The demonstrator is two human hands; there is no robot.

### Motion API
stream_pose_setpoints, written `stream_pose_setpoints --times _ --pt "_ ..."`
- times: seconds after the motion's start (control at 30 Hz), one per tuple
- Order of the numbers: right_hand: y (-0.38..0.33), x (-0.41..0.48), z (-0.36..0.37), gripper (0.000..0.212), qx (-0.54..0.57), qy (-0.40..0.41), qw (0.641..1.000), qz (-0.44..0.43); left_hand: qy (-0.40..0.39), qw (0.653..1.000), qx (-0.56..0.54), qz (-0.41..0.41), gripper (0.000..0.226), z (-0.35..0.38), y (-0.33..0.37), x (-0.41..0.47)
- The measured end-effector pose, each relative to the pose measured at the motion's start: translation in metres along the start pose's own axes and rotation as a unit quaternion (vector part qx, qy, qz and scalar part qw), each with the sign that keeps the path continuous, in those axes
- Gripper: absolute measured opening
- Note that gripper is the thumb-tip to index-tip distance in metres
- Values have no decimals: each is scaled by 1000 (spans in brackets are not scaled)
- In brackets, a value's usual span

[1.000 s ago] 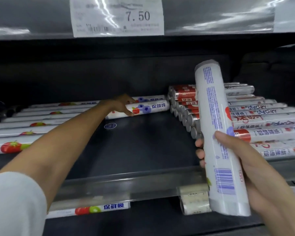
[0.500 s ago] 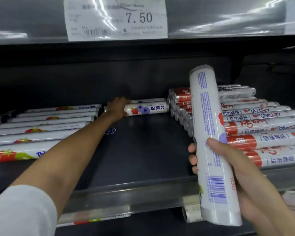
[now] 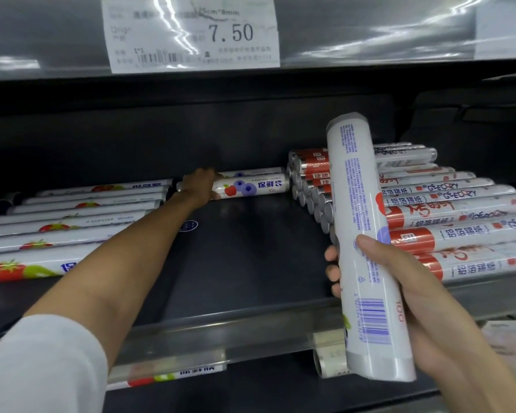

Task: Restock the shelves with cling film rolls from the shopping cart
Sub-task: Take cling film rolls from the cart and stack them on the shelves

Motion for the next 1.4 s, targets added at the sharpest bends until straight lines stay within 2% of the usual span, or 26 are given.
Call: stream_pose_setpoints --times 0.17,0.3,0.43,0.53,0.6,0.67,0.8,0.93,1.03,1.17,1.33,1.4 --pt "-9 -4 7 44 -7 8 999 34 -30 999 36 -6 72 -12 7 -13" --pt "-30 5 14 47 -85 18 993 79 54 997 -27 41 61 -49 38 -90" --pt "-42 39 19 54 -167 10 975 144 131 978 -138 91 56 -19 50 -232" --pt "-44 71 23 45 -251 -8 950 184 206 974 -53 81 53 24 45 -293" --pt "-44 98 24 35 -346 -35 919 183 263 961 34 74 48 45 37 -299" --pt "-44 128 24 37 -468 -63 864 171 319 938 107 86 46 58 28 -297" --pt "-33 184 20 76 -672 -102 718 150 390 902 156 105 43 68 21 -290" --pt "-18 219 8 81 -743 -123 649 109 420 887 157 109 42 71 21 -287" --pt "-9 232 0 84 -757 -132 634 87 419 888 158 107 41 72 19 -287" --pt "-14 234 -18 88 -741 -142 645 124 417 887 164 106 39 73 19 -287" --pt "-25 224 -45 53 -745 -119 641 145 413 890 167 98 39 73 20 -287" --pt "-24 228 -43 50 -748 -111 638 147 409 892 168 96 40 73 20 -286"
Point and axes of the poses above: each hand's wrist, its own x-axis towards the middle knuckle, its own z-axis out of the palm, y = z × x, the point moved 2 cm from there along x, towards the middle knuckle, and after that the axes turned 15 degrees about -y, right-handed, at the moved point
